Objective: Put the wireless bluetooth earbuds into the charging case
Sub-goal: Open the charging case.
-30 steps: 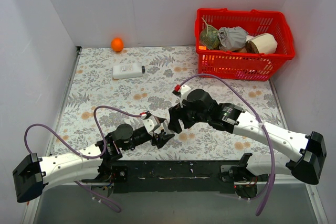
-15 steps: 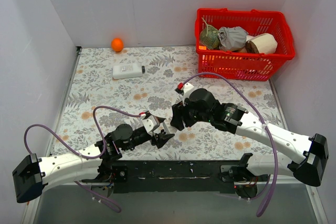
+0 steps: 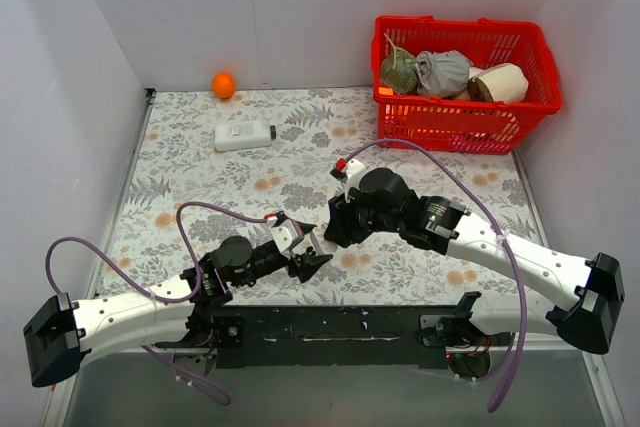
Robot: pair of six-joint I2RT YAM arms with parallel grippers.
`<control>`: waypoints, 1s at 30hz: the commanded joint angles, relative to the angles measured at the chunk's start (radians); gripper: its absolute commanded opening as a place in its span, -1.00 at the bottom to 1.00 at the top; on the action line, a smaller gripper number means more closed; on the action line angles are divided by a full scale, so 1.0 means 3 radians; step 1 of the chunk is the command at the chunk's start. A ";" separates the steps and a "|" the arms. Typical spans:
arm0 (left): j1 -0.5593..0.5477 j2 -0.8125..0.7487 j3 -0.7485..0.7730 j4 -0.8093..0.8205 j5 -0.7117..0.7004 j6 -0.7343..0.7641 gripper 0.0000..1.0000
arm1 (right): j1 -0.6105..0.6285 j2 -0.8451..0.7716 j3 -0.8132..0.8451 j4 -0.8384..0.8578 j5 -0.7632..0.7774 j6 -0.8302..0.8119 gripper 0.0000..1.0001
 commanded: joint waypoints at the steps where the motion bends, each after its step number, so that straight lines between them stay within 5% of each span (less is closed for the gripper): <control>1: -0.0013 -0.0032 0.0120 0.0109 -0.0028 0.0002 -1.00 | -0.0001 0.0030 0.0044 0.0094 -0.0092 0.0014 -0.05; 4: -0.0013 -0.0037 0.0114 0.0119 -0.0033 0.0002 -1.00 | -0.0001 0.0035 0.0034 0.0094 -0.0112 0.0009 -0.19; 12: -0.0013 -0.0006 0.0155 0.0073 -0.0028 -0.0069 -0.96 | -0.0001 0.0025 0.0080 -0.0018 -0.0046 -0.0052 -0.97; 14: -0.0013 0.0039 0.0201 0.0002 -0.0033 -0.0130 -0.73 | 0.0005 0.0020 0.0120 -0.0064 -0.0016 -0.0103 -0.97; 16: -0.0013 0.0086 0.0237 -0.0034 -0.0161 -0.0202 -0.09 | 0.0015 0.0010 0.0156 -0.0135 0.0020 -0.0180 -0.97; 18: -0.0013 0.0178 0.0293 -0.0101 -0.0207 -0.0289 0.26 | 0.0025 0.0005 0.0213 -0.0171 0.0051 -0.0262 -0.97; 21: -0.0013 0.0275 0.0324 -0.0116 -0.0197 -0.0330 0.48 | 0.0035 0.0010 0.0315 -0.0263 0.0061 -0.0349 -0.97; 22: -0.0013 0.0285 0.0329 -0.0101 -0.0227 -0.0345 0.96 | 0.0045 0.0020 0.0335 -0.0299 0.0061 -0.0364 -0.97; 30: -0.0013 0.0260 0.0380 -0.0106 -0.0463 -0.0473 0.96 | 0.0086 -0.0046 0.0417 -0.0391 0.0112 -0.0492 -0.97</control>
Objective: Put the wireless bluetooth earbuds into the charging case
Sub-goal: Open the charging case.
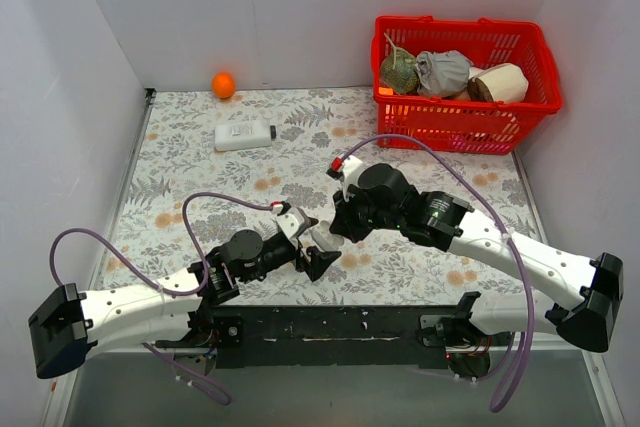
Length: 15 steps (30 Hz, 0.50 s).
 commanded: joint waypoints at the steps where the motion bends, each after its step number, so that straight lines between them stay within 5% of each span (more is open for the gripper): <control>1: 0.0003 -0.0092 0.0158 -0.0059 -0.0220 -0.0127 0.96 | 0.0025 -0.0124 0.0152 -0.0095 0.0128 -0.0178 -0.97; 7: 0.0013 -0.0267 0.0341 -0.0553 0.0168 -0.0424 0.96 | 0.0031 -0.0476 -0.0047 0.0195 0.0569 -0.0566 -0.97; 10: 0.0034 -0.0277 0.0383 -0.0744 0.0704 -0.0429 0.97 | 0.0036 -0.0706 -0.0216 0.0538 0.0432 -0.0878 -0.97; 15: 0.0223 -0.0328 0.0393 -0.0678 0.1507 -0.0572 0.95 | 0.0051 -0.0651 -0.0053 0.0299 0.0150 -0.1349 -0.97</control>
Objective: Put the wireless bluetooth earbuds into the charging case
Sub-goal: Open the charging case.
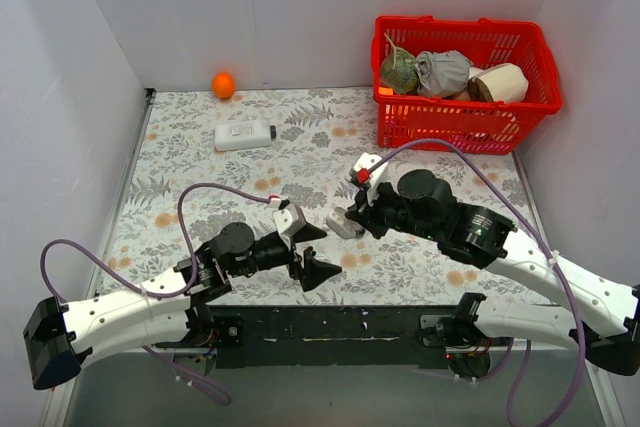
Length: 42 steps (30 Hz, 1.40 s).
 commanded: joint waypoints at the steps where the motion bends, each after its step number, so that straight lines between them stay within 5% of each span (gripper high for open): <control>1: 0.0275 -0.0031 0.0122 -0.0093 0.1098 -0.0159 0.87 | 0.0044 0.0071 0.0124 0.0069 -0.0109 -0.0578 -0.97; 4: 0.0571 0.0072 0.0214 0.0009 0.1687 -0.0251 0.72 | 0.0080 0.0031 0.0073 0.0119 -0.0058 -0.0706 -0.97; 11: 0.0915 0.0332 0.0342 0.0122 0.2124 -0.0287 0.50 | 0.0177 -0.0026 0.0006 0.0268 -0.0145 -0.0789 -0.97; 24: 0.0976 0.0547 0.0311 0.0511 0.2032 -0.0415 0.43 | 0.0362 0.0133 -0.0030 0.0380 -0.0171 -0.0733 -0.97; 38: 0.0976 0.0593 0.0265 0.0531 0.2119 -0.0313 -0.06 | 0.0377 0.0148 -0.0055 0.0442 -0.0191 -0.0671 -0.97; 42: 0.0976 0.0593 0.0255 0.0526 0.2129 -0.0297 -0.35 | 0.0377 0.0138 -0.0050 0.0442 -0.0201 -0.0661 -0.97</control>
